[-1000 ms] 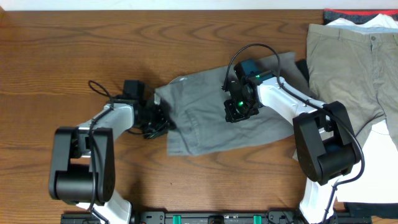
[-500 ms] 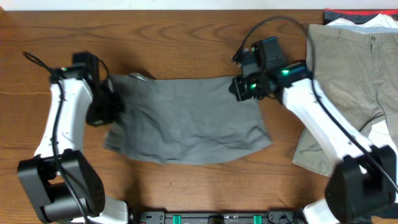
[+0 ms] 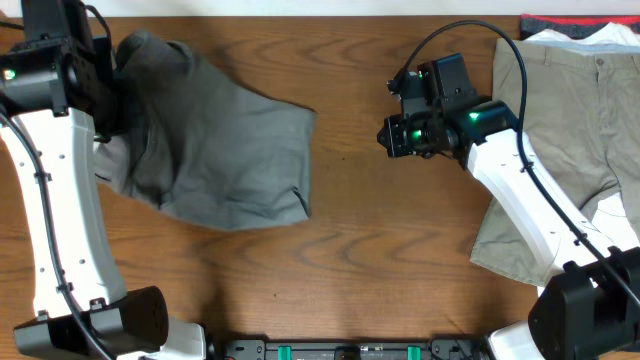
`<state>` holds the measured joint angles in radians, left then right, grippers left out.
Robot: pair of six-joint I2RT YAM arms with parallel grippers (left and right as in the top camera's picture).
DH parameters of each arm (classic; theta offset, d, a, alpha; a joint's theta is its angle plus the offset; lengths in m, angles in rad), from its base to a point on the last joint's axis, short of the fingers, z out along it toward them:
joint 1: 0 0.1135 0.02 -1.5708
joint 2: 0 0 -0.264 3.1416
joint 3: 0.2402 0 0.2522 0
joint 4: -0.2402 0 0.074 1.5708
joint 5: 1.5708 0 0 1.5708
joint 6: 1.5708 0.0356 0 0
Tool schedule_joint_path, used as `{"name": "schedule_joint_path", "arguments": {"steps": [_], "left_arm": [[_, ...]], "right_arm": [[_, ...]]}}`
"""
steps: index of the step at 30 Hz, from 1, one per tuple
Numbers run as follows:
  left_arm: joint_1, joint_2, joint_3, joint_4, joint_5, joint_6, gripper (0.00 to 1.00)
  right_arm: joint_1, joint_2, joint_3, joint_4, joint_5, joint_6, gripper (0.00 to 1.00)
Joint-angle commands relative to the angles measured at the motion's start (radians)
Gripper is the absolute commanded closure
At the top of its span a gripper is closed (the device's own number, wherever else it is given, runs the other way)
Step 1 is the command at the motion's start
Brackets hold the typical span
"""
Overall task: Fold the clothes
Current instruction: 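Fold the shorts' left half over toward the right with the left gripper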
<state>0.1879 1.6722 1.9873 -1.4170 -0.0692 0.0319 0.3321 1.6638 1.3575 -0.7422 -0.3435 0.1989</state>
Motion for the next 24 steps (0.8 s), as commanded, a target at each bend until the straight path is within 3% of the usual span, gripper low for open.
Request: {"name": "schedule_joint_path", "arguments": {"steps": [1, 5, 10, 16, 24], "left_arm": [[-0.019, 0.048, 0.010, -0.008, -0.037, 0.039, 0.94], [-0.074, 0.125, 0.010, 0.012, -0.036, 0.028, 0.94], [-0.177, 0.229, 0.010, 0.023, -0.035, -0.070, 0.94], [-0.300, 0.338, 0.010, 0.005, 0.084, -0.233, 0.94], [-0.430, 0.437, 0.008, -0.027, 0.137, -0.295, 0.94]], "right_arm": [[-0.005, -0.003, 0.006, -0.001, 0.003, 0.013, 0.89], [-0.005, -0.003, 0.006, -0.003, 0.003, 0.013, 0.89], [-0.005, -0.003, 0.006, -0.003, 0.003, 0.013, 0.89], [-0.005, -0.003, 0.006, -0.003, 0.006, 0.010, 0.88], [-0.005, -0.003, 0.006, -0.032, 0.060, -0.014, 0.87]]}}
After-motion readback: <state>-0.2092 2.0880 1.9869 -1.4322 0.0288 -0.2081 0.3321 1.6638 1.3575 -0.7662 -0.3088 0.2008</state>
